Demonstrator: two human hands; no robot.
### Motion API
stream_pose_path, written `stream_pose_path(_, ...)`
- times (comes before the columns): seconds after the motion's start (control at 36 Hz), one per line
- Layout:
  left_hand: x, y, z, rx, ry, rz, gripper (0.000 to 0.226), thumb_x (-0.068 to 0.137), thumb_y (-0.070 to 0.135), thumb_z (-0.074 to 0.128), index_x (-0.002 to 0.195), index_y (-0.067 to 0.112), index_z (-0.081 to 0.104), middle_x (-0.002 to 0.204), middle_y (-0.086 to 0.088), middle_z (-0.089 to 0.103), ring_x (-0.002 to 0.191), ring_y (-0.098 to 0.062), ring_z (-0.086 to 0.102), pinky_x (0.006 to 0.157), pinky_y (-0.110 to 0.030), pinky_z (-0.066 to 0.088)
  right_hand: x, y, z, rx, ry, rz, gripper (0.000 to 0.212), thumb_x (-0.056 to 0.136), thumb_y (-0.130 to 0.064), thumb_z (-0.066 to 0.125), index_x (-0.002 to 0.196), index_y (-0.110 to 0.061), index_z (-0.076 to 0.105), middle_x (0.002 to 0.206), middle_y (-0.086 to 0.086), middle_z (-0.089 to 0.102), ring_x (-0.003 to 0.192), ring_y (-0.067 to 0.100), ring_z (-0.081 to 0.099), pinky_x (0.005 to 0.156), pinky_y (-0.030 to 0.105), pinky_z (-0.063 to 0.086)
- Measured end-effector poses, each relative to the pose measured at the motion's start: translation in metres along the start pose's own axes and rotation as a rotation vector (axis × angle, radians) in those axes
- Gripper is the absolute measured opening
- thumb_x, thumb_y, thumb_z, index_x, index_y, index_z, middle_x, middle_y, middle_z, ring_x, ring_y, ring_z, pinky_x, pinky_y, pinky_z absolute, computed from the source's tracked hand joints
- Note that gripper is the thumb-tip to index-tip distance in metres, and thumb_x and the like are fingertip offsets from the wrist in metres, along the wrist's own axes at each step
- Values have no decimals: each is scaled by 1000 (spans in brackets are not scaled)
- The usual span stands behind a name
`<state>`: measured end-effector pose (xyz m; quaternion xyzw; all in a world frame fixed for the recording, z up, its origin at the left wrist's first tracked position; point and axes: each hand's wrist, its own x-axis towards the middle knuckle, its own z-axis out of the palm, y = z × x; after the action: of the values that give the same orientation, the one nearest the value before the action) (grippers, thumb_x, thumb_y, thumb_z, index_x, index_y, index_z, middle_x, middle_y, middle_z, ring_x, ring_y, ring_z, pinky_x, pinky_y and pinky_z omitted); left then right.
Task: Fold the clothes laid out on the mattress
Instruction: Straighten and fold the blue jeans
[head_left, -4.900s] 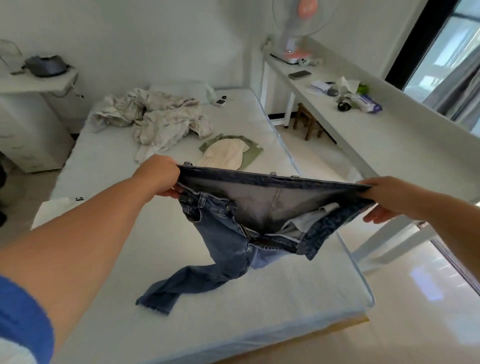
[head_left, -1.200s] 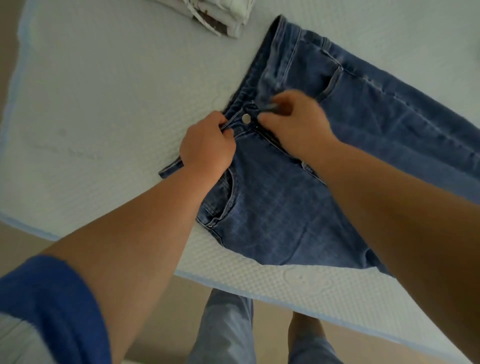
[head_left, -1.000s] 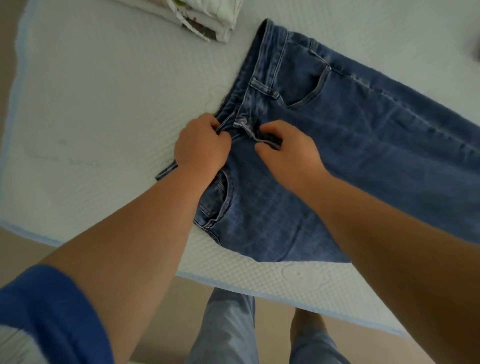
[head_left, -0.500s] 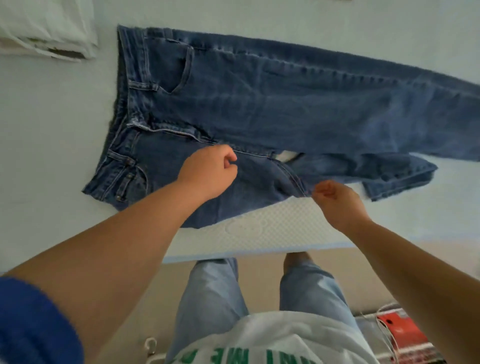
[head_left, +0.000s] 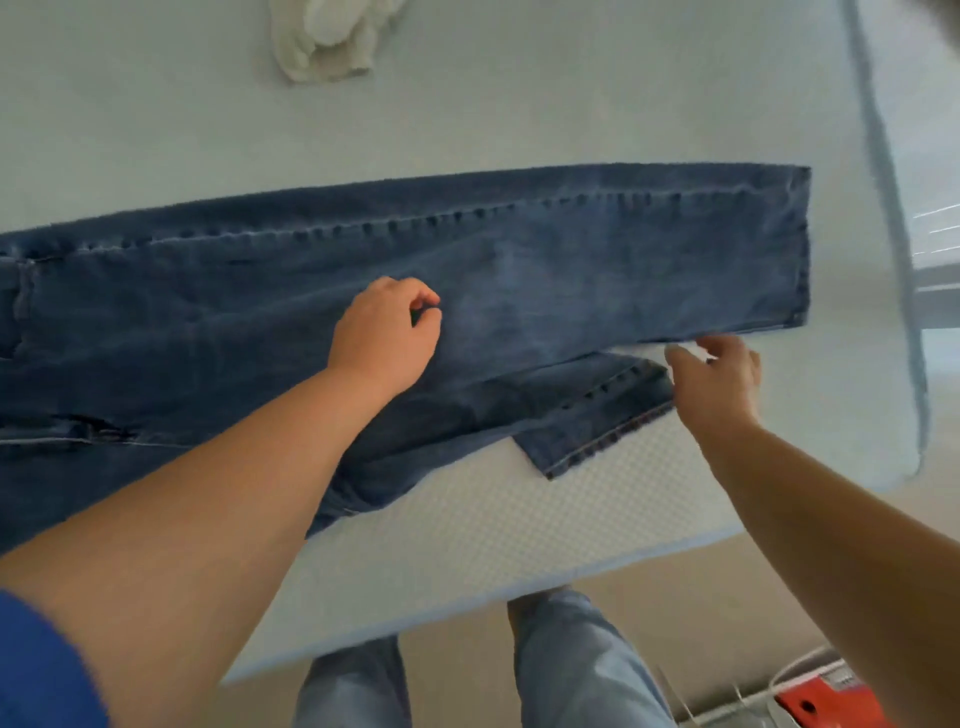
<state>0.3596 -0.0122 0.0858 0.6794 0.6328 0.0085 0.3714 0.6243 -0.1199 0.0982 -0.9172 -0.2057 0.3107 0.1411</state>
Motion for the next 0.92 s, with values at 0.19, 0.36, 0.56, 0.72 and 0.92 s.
stream_pose_path(0.19,82,34,9,160,93,26,38,94,27,49,131,21,52,134,-4,44,120,-24,46,99,-39,37,85,-15,-17,-92,-33,-236,40,88,-32,58,124,-18,47,130,1,37,91,13,39,81,24,30)
stream_pose_path(0.36,105,27,-1,397,93,47,34,87,25,62,121,19,60,123,-11,50,110,-32,51,86,-42,42,134,-39,-23,-210,-18,-330,46,87,-35,56,128,-17,44,138,6,35,121,28,41,93,35,34)
stream_pose_path(0.56,112,16,-22,531,41,63,27,83,27,68,106,15,68,108,-14,60,102,-36,55,81,-44,44,172,-55,-34,-133,99,-130,52,86,-33,52,130,-9,40,138,12,36,130,31,29,109,38,22)
stream_pose_path(0.72,116,0,-35,573,-35,-21,17,84,28,65,99,19,68,105,-7,65,98,-30,57,73,-36,42,184,-61,-34,-51,160,-9,53,85,-35,54,130,-10,40,140,12,34,131,29,29,107,39,24)
stream_pose_path(0.92,119,-3,-44,543,-77,-16,7,86,32,64,83,27,61,99,-2,63,91,-24,53,69,-33,37,189,-61,-47,-52,189,16,32,78,-29,56,105,-13,62,114,11,61,108,33,54,96,43,44)
